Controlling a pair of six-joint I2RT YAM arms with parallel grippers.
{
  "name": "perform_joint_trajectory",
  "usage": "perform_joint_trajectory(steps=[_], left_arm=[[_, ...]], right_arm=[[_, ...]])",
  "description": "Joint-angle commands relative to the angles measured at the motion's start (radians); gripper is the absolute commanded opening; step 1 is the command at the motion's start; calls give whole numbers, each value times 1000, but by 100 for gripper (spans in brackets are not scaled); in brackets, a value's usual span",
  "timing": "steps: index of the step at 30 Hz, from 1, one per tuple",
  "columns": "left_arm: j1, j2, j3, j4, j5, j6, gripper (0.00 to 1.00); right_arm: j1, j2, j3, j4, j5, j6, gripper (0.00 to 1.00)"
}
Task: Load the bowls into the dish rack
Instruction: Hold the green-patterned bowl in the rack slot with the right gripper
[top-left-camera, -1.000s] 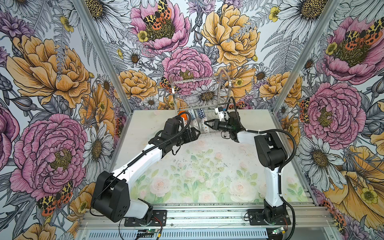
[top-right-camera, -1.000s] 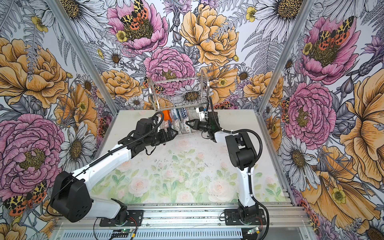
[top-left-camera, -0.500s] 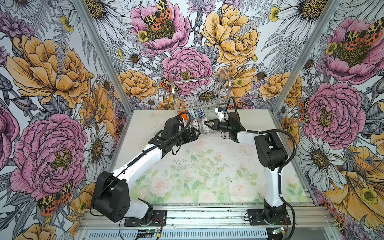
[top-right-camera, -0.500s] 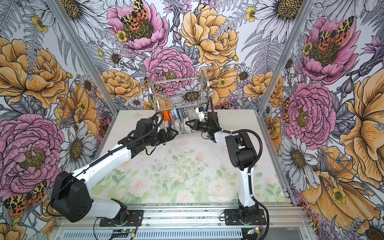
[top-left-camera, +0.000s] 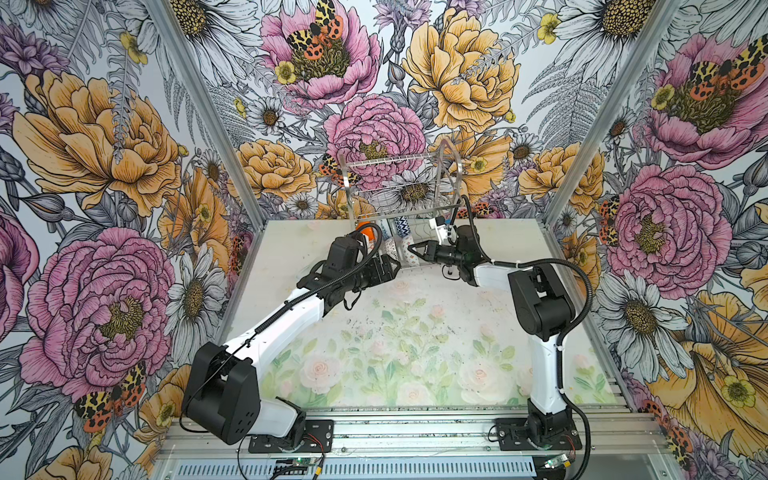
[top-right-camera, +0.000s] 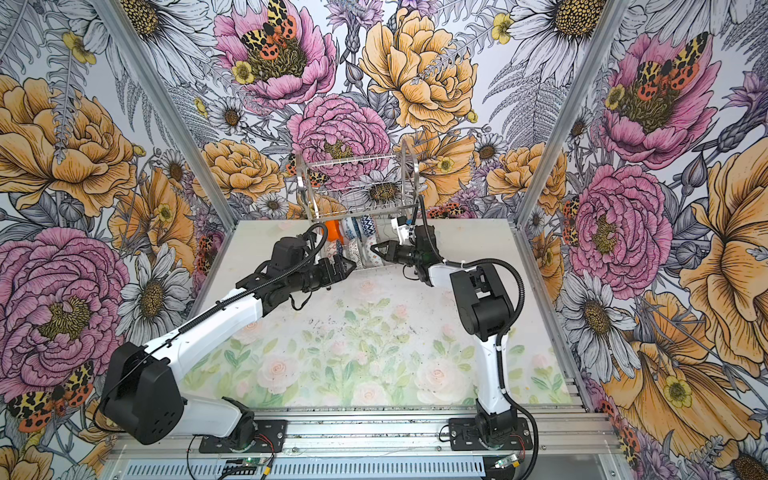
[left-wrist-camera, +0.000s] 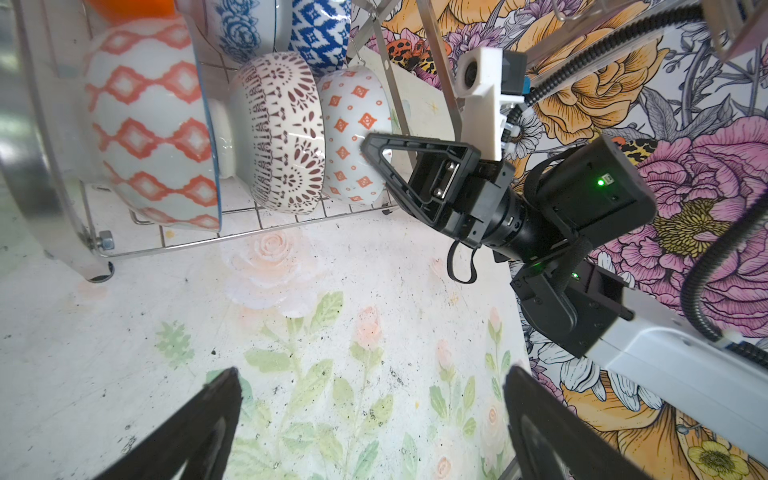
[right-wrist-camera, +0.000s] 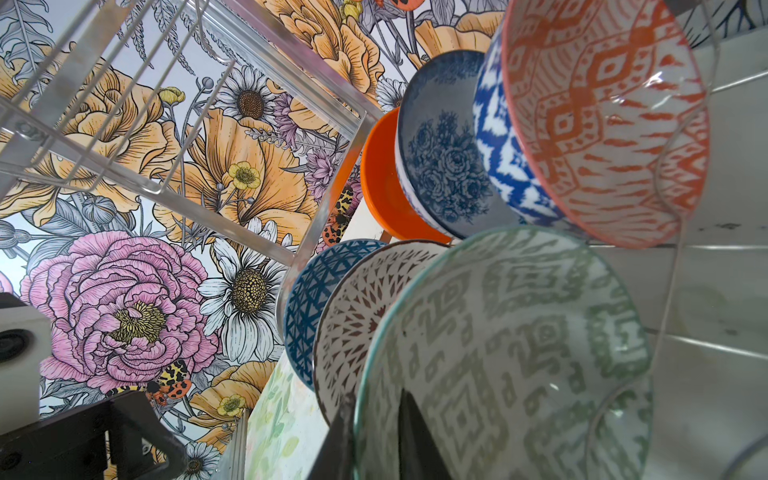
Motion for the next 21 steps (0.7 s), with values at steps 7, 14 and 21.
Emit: perform_joint_trajectory(steps=[7,14,21], left_arm=[[7,-8,-15,21,18,4,99],[8,-10,-15,21,17,4,99],[10,-10,-15,21,20,4,99]], right_arm=[[5,-34,-19,35,-19,20,24],[3,-52,-43,62,-11,21,27],[2,-73,-70,93,-13,16,29]])
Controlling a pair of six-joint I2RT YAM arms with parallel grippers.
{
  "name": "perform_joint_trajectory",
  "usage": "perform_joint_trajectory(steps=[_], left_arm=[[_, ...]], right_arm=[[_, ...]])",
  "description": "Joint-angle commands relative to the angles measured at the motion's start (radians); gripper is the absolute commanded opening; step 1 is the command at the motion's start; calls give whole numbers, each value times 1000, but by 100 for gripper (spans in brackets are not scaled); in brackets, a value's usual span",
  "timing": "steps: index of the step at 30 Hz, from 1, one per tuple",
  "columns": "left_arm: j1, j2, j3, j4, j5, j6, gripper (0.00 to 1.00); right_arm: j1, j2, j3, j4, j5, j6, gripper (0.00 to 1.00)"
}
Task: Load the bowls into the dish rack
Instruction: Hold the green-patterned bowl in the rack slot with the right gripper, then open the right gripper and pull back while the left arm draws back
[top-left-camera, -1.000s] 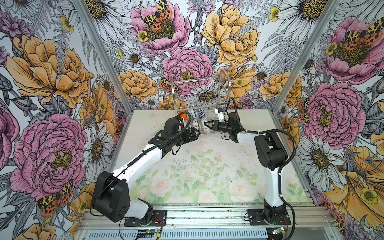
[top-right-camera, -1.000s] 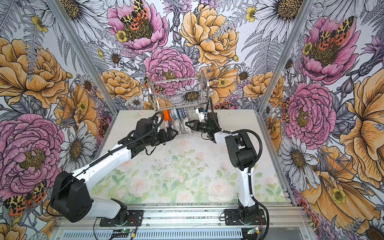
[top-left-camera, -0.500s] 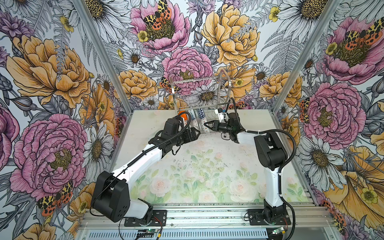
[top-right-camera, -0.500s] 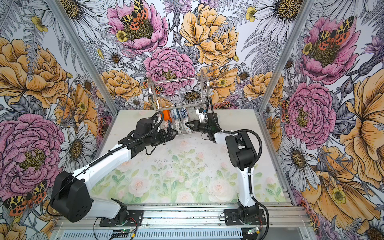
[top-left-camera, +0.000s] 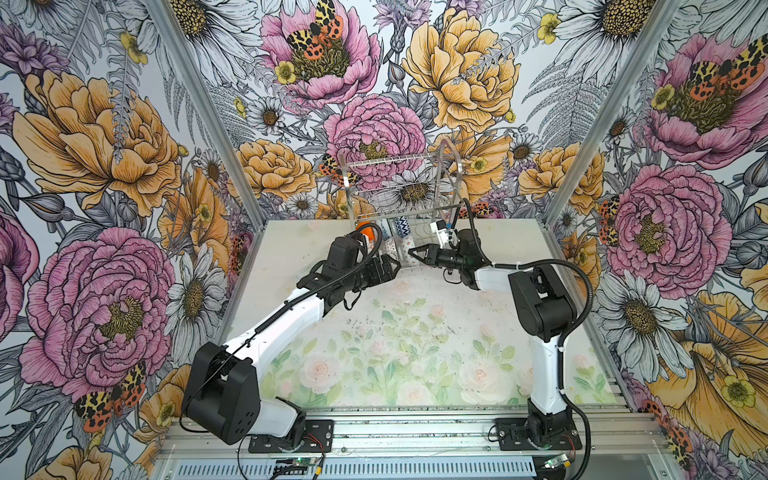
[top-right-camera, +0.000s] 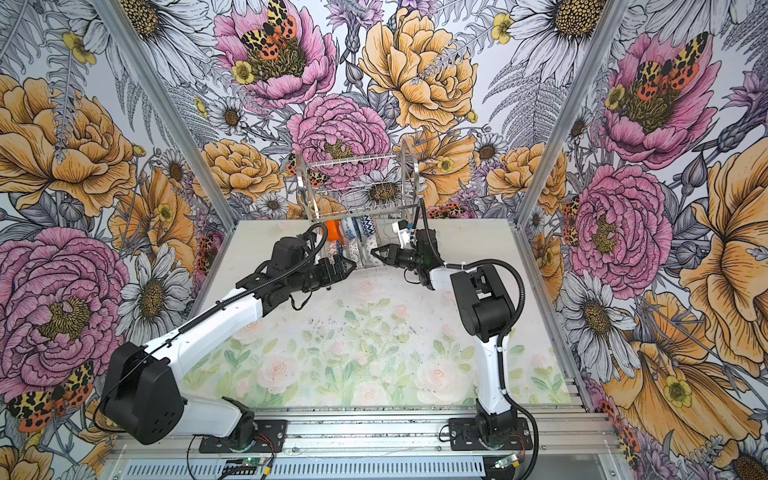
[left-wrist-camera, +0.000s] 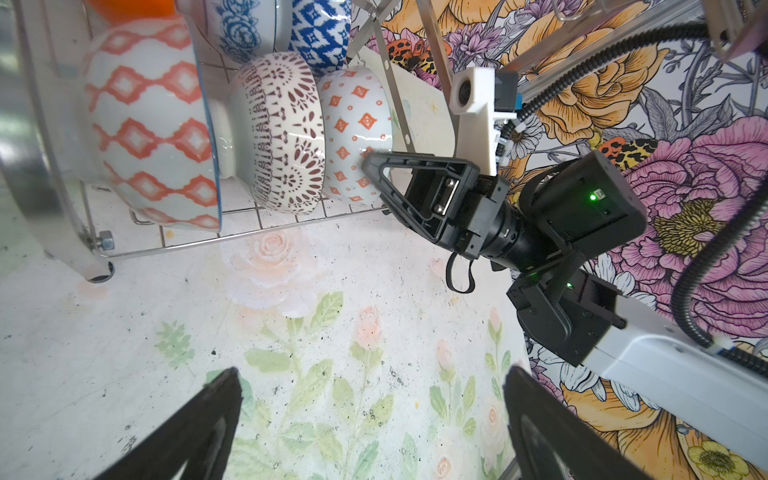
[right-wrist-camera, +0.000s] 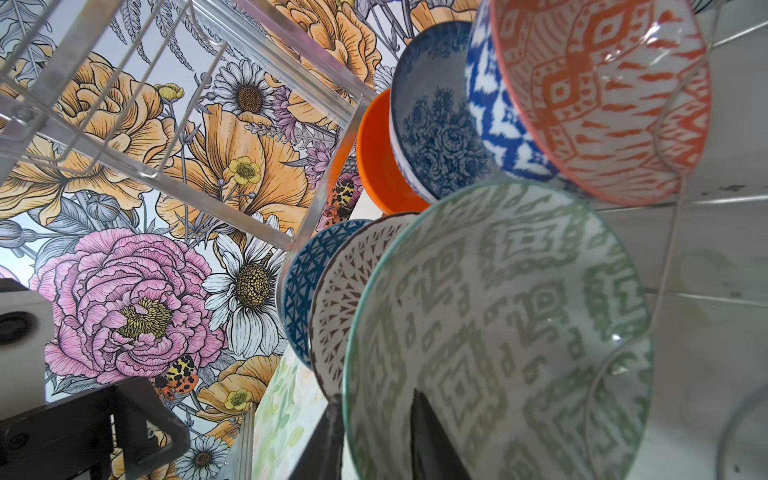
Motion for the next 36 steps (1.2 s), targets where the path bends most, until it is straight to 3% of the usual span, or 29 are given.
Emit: perform_joint_trajectory(steps=[1,25,36], left_arm=[[10,-10,-16,21,20,4,99],[17,-19,-17,21,11,10,99],[33,-41,-22,20,-17,32,99]], right_arm=[[3,-57,-12,52,-2,-8,30],[-16,-131,-100,64,48,-48,44],[-20,-232,-249,77,140,-114,49]])
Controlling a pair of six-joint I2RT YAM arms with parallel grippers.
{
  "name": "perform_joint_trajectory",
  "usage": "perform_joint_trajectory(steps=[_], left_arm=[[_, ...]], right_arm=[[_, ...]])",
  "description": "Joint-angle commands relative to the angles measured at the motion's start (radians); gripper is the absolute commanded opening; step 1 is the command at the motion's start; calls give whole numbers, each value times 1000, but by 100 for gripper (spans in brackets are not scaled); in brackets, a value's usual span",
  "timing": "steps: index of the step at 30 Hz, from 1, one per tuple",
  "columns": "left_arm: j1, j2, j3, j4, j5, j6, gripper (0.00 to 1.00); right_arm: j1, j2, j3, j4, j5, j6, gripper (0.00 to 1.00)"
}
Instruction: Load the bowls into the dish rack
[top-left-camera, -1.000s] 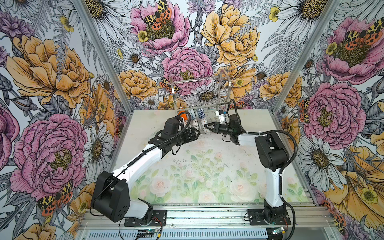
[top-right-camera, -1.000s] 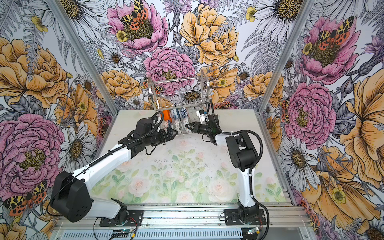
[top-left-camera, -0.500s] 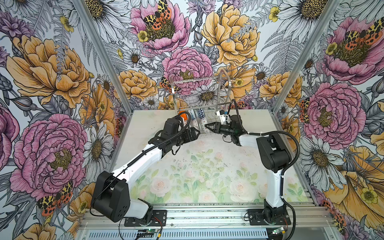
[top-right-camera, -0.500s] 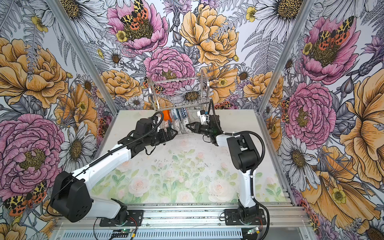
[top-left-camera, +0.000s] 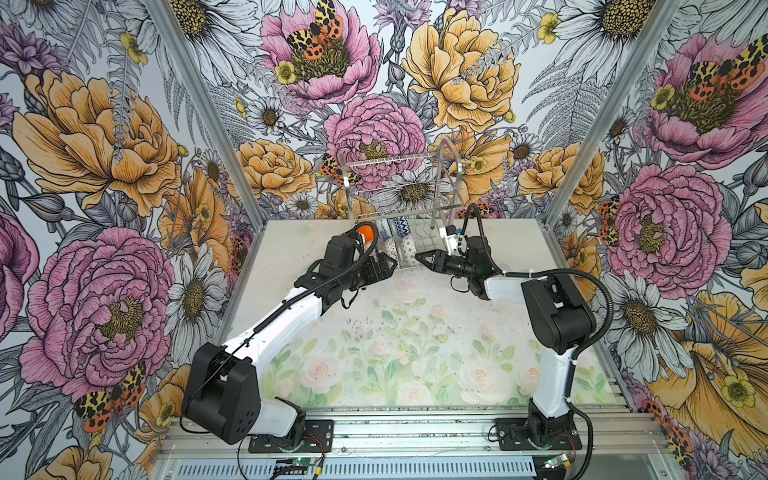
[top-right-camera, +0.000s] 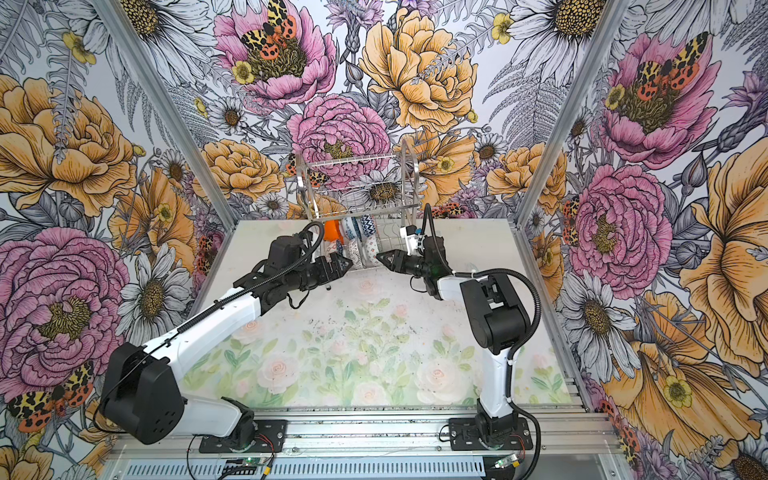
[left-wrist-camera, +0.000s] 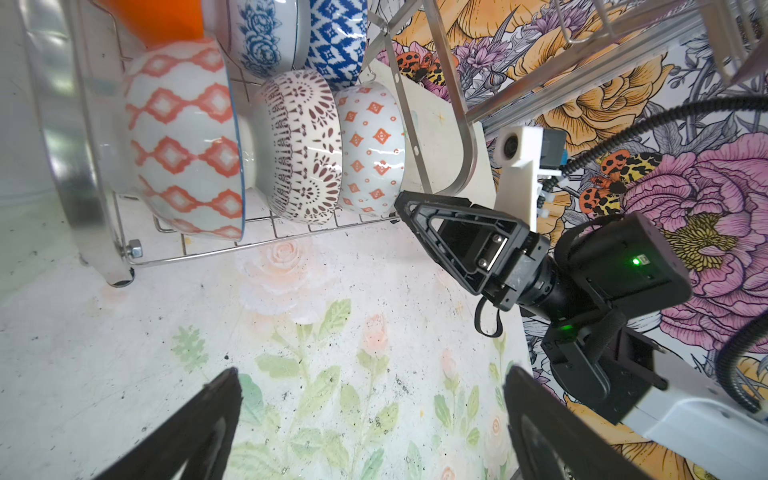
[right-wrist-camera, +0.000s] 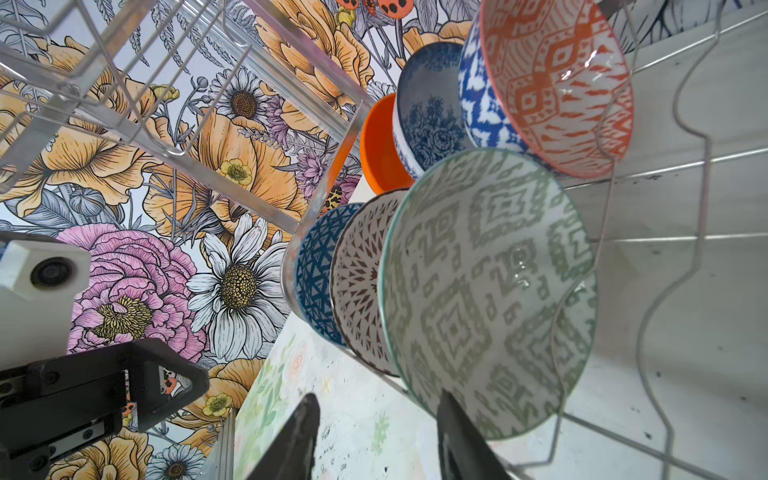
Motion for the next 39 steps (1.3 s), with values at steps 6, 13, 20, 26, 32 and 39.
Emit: perform_joint_trajectory(steps=[6,13,20,26,32,39], left_arm=[[14,-60,-26,11,-90,68,99],[12,-129,-55,14,-223,120,99],[-17,-343,-271,175,-460,54,99],[2,-490,-395,262,-718,201,99],[82,-506,-479,377,-886,389,99],[231,-453,-700,674,-869,436,98]], right_arm=[[-13,-128,-91,54,106,-92,54],[-12,-169,-158,124,114,-97,79],[-24,-292,-281,113,161,-132,95],[-92,-503,-402,-50,347,-124,99],[-138,-779,-528,-307,807,-183,99],[-143,-1017,-677,-359,1231,-390,99]])
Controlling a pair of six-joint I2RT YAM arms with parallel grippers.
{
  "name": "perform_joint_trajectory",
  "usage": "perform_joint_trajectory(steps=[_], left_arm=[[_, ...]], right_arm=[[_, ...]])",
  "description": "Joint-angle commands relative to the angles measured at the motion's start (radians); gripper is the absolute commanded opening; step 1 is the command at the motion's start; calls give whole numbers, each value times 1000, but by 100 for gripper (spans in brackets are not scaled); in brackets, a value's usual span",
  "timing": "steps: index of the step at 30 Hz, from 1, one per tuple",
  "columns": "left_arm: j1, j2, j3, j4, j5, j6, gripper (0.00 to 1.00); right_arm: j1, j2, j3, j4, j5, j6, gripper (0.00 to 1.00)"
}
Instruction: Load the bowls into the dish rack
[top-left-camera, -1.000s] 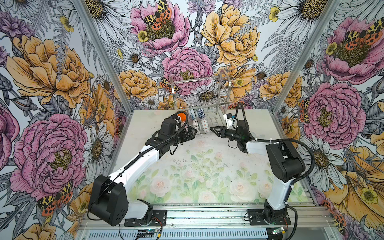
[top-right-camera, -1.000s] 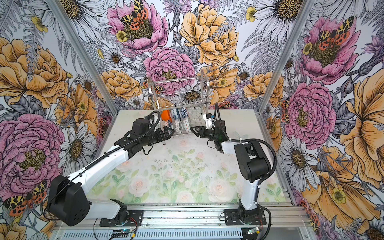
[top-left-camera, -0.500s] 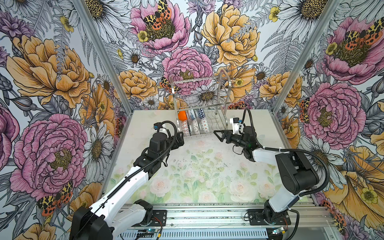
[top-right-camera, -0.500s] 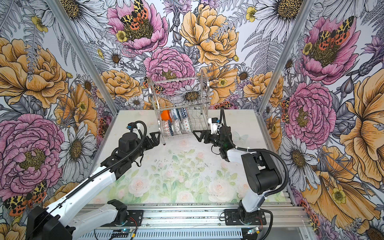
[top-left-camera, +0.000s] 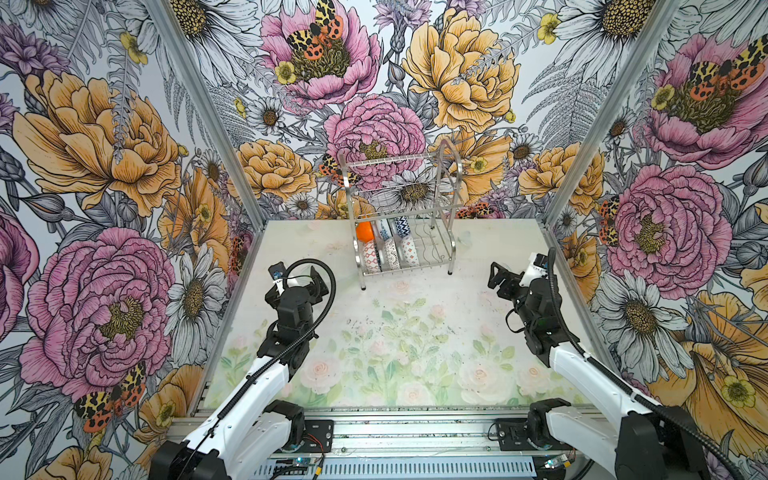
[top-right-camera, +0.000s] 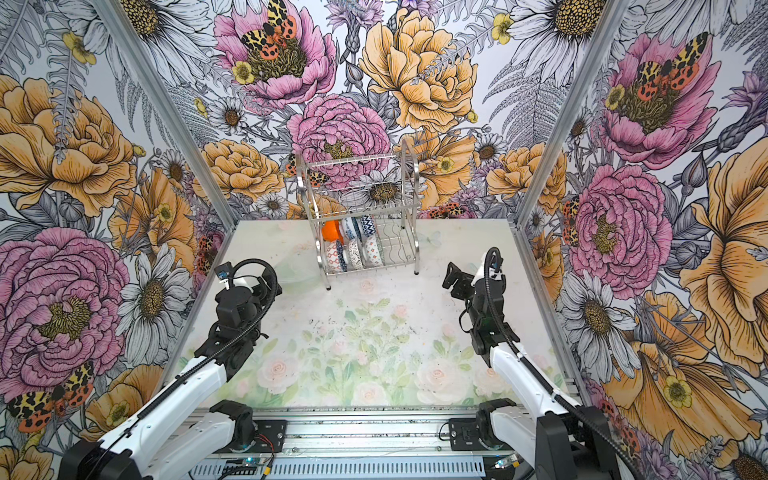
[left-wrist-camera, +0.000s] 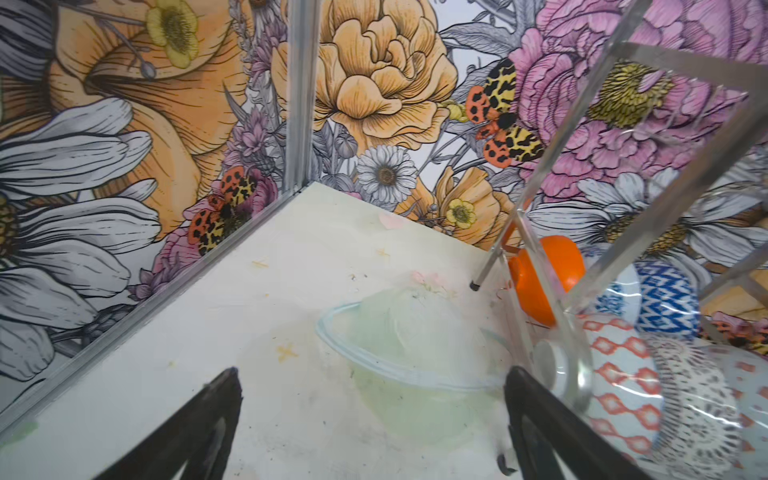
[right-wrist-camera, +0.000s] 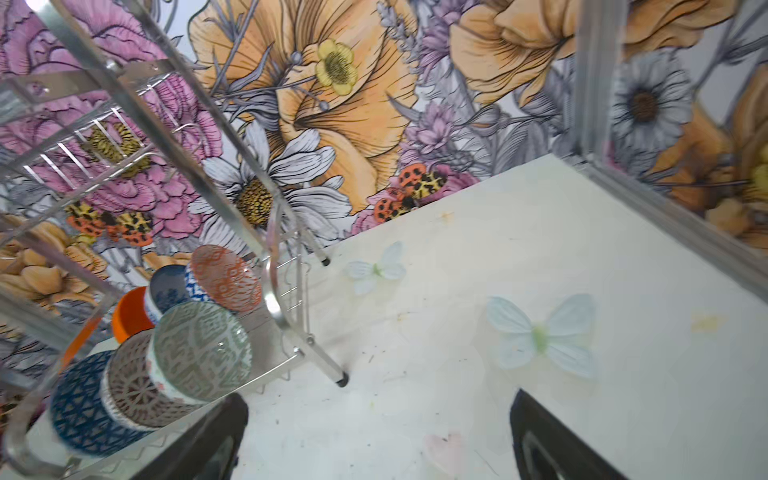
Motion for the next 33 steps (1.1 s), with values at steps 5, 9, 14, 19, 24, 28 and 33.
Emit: perform_joint_trajectory(steps=[5,9,14,19,24,28,33], left_arm=[[102,52,-125,293,-5,148,99],[149,140,-196,508,26,196,99],[210,364,-182,695,92,197,99],[256,532,-130,771,243,195,99],[256,559,-83,708,327,222,99],[248,608,-71,716,332,233,99],[245,629,-74,766,343,244,99]], right_arm=[[-20,-67,-135,43,405,-191,100],[-26,60,-159,184,414,-255,100],[-27,253,-80,234,351,-288,99],[-28,361,-71,432,331,-385,99],[-39,482,-88,607,281,-427,100],[-80,466,-91,577,216,-388,100],[-115,526,-73,594,126,-374,100]])
